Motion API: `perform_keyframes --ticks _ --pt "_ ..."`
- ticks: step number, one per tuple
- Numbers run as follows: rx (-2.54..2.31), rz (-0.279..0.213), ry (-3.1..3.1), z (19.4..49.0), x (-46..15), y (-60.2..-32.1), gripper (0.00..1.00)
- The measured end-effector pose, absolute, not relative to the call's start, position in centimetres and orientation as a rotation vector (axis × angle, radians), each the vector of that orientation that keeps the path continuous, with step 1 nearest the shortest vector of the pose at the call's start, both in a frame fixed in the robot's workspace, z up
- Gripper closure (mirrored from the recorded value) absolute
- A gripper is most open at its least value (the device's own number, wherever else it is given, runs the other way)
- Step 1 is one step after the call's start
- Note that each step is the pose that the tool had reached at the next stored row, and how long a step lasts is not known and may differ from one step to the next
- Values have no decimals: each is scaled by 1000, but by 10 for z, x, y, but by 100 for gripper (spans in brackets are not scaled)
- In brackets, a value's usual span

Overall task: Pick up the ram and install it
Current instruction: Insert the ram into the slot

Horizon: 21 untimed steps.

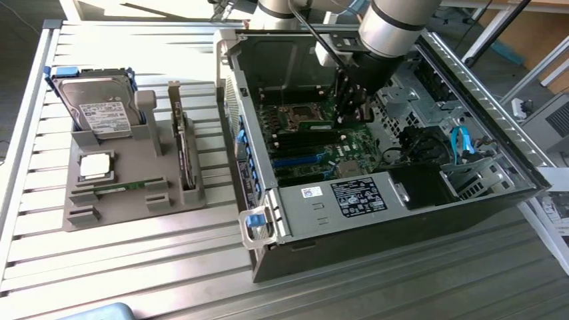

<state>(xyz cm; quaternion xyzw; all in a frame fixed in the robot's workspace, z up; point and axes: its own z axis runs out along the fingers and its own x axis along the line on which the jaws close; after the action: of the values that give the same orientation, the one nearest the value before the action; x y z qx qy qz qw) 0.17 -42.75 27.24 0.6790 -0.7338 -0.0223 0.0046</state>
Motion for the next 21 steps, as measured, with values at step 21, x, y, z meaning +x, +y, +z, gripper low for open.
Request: perform_keyframes --ticks 21 --pt "2187 -60 -2232 261 -16 -423 86"
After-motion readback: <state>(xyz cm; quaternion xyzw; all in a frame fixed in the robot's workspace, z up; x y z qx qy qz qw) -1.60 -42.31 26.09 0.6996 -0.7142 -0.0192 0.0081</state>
